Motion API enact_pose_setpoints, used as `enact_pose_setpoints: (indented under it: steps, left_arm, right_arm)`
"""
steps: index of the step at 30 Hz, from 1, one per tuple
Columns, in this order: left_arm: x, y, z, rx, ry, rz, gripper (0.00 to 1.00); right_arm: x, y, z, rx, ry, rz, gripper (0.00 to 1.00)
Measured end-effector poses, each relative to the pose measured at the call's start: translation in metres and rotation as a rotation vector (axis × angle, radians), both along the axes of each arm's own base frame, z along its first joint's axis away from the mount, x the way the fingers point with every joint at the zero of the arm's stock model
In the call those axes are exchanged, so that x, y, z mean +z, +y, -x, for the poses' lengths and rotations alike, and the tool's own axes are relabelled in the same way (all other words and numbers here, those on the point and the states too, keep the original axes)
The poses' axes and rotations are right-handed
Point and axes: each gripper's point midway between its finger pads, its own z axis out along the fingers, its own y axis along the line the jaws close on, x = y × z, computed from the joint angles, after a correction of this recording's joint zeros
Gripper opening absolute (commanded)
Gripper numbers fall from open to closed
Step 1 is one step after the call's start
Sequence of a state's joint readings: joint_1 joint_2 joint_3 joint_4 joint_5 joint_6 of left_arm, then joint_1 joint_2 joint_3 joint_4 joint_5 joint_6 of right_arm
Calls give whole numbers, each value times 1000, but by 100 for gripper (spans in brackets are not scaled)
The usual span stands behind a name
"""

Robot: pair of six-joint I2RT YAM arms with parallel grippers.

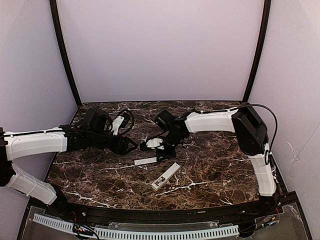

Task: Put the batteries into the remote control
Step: Adjust the battery cover at the center of the board, then adjust the remote control without the battery cover at the center of the board.

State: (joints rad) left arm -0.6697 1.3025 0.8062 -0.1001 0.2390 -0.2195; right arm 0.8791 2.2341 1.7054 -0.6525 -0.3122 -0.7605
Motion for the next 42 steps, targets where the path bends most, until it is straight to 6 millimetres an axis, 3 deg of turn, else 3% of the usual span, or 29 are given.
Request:
enact_pose_setpoints:
  steps: [2, 10, 15, 18, 26, 31, 36, 42]
  left_arm:
    - [-1, -9, 11, -39, -28, -22, 64]
    - [-37, -35, 69, -206, -49, -106, 71]
    - [-71, -34, 99, -264, -56, -146, 83]
    - [-72, -44, 110, -305, -98, -147, 86]
    - [-102, -71, 122, -368, -167, -260, 91]
    - [-112, -85, 119, -378, -201, -317, 92]
    - [-120, -94, 108, -352, -226, -364, 82]
    - [-125, -81, 94, -298, -217, -410, 71]
  right_arm:
    - [0, -4, 1, -4, 5, 5, 24]
    - [-5, -22, -3, -46, 32, 29, 58]
    - [-4, -36, -5, -80, 43, 27, 64]
    - [-4, -45, -6, -96, 49, 31, 65]
    - [-2, -51, -17, -127, 43, 19, 66]
    - [2, -59, -26, -153, 33, 12, 70]
    - [14, -65, -33, -172, 14, -14, 71]
    - [26, -61, -33, -163, 16, -55, 70]
